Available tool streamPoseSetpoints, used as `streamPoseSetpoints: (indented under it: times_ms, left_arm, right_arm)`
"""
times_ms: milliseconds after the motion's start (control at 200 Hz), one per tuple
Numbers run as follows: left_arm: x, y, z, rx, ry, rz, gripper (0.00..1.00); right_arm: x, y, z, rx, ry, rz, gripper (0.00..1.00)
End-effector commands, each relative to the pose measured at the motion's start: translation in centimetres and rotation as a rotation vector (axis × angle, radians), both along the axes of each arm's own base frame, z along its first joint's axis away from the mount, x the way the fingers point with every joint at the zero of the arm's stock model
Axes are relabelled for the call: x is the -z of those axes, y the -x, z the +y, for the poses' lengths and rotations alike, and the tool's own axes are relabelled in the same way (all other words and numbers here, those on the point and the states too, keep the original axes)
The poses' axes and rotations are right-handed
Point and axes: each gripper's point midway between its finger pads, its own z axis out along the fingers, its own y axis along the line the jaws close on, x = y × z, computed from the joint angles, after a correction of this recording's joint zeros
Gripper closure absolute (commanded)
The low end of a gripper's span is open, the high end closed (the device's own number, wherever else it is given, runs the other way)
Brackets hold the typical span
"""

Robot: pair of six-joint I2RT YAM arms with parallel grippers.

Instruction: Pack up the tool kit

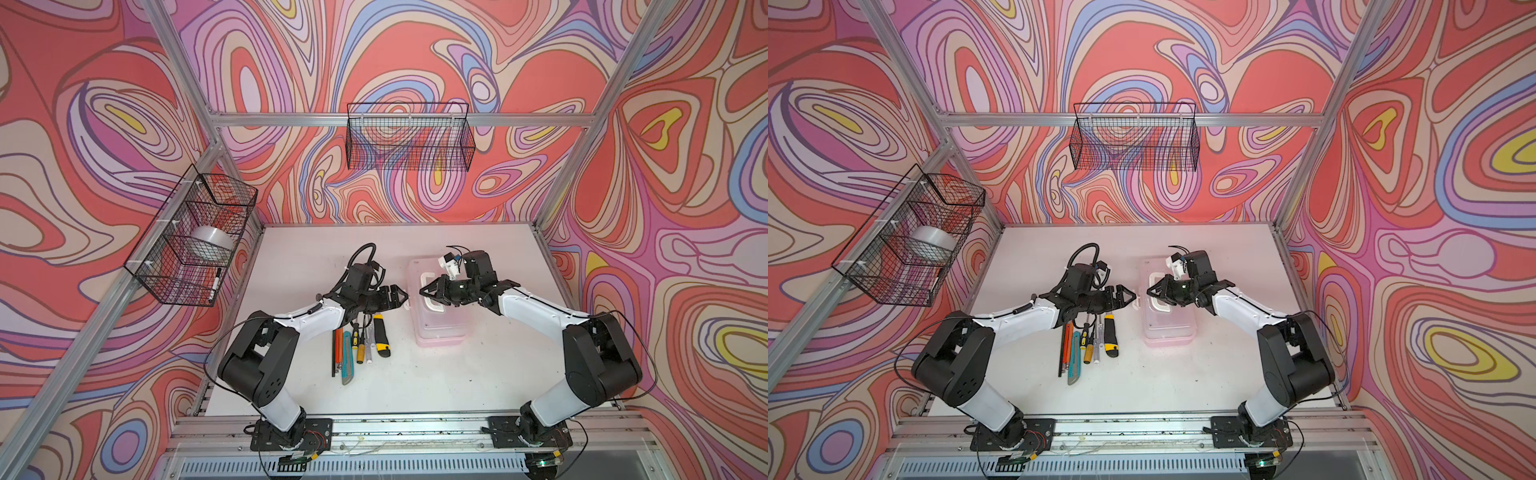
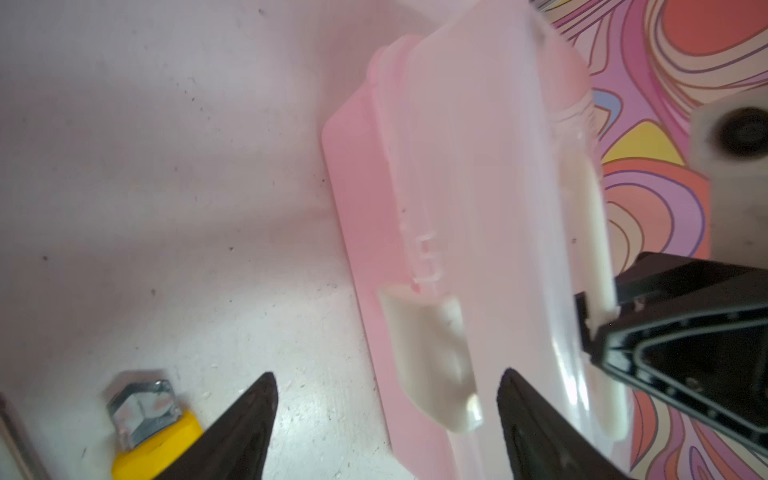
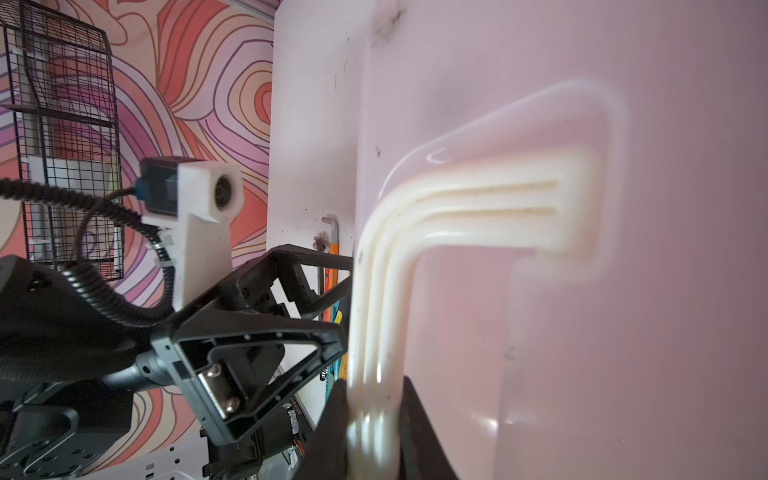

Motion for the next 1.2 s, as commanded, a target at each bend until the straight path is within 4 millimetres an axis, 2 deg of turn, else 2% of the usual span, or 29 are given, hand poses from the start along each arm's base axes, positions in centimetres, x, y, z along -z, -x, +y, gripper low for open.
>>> streamPoseSetpoints:
  times_ms: [0,115,200,401,496,576,791,991,1192]
  left_arm:
    - [2.1,0.4,0.7,0.003,-0.072,0.054,0.17]
    - [3.6,0.9,1.9,-0.024,-0.148,0.101,0.18]
    - [3.8,1.0,2.6,-0.040,-0.188,0.108,0.18]
    - [3.0,0.7,2.8,-0.043,-0.203,0.094,0.19]
    - [1.3,0.1,3.1,-0.062,-0.192,0.053,0.19]
    - [-0.8,-0.4,3.2,-0.076,-0.164,0.005,0.18]
    - [-6.9,-1.1,1.6,-0.050,-0.003,-0.139,0.05]
    - [-9.3,-1.5,-0.3,-0.014,0.127,-0.159,0.00]
    - [-9.7,-2.2,-1.8,0.009,0.207,-0.142,0.00]
  right_arm:
    - [-1.3,-0.4,-0.5,-0.004,0.033,-0.070,1.00]
    - [-2.2,-0.5,-0.7,0.001,0.045,-0.093,1.00]
    - [-2.9,-0.6,-0.9,0.007,0.042,-0.113,1.00]
    - [-4.6,-1.1,-1.2,0.010,0.015,-0.145,1.00]
    - [-5.8,-1.3,-1.6,0.009,-0.045,-0.151,1.00]
    - [-7.0,-1.5,-2.0,0.007,-0.120,-0.163,1.00]
    - [-9.5,-1.3,-2.9,-0.011,-0.352,-0.153,1.00]
    - [-10.2,-0.8,-2.3,-0.049,-0.472,-0.131,1.00]
    - [-9.3,-0.3,-2.1,-0.074,-0.513,-0.089,1.00]
